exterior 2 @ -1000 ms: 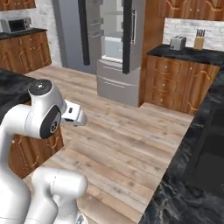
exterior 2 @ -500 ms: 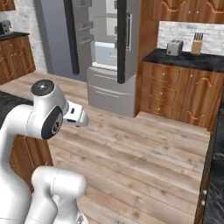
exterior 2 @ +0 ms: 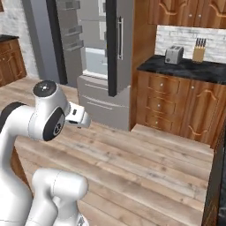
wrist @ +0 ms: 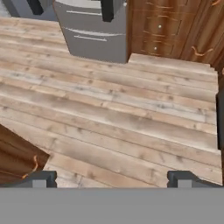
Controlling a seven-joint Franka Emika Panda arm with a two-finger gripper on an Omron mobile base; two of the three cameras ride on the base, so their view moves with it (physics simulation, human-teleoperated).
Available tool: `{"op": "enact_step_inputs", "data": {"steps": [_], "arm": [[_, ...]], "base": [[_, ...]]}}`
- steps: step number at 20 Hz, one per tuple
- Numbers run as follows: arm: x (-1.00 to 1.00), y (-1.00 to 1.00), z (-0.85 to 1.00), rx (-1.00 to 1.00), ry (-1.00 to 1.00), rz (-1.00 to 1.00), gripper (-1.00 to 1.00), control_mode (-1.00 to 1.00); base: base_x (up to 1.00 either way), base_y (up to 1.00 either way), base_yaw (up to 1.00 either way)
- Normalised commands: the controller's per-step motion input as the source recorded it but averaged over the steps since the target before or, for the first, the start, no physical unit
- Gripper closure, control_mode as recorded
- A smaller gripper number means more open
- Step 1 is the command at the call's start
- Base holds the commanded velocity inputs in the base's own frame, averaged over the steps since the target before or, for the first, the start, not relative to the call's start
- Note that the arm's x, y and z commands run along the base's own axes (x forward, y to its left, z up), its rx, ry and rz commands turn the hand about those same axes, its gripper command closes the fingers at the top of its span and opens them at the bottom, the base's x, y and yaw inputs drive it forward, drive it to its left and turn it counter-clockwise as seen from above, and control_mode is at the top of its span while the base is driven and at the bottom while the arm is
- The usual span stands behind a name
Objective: Take the cheese, fish, and bell pepper from the fridge and place them on the plate on the dining counter to create an appetizer plate.
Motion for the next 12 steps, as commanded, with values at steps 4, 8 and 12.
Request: {"op": "enact_step_inputs", "data": {"steps": [4, 8, 12], "arm": [[0.00, 0.00, 0.00, 0.00, 0.00, 0.00, -1.00, 1.00], [0.00, 0.00, 0.00, 0.00, 0.00, 0.00, -1.00, 1.00], [0.00, 0.00, 0.00, 0.00, 0.00, 0.00, -1.00, 1.00]], "base": [[1.00, 0.64, -0.03], [1.00, 0.87, -0.07], [1.00, 0.57, -0.06]]}}
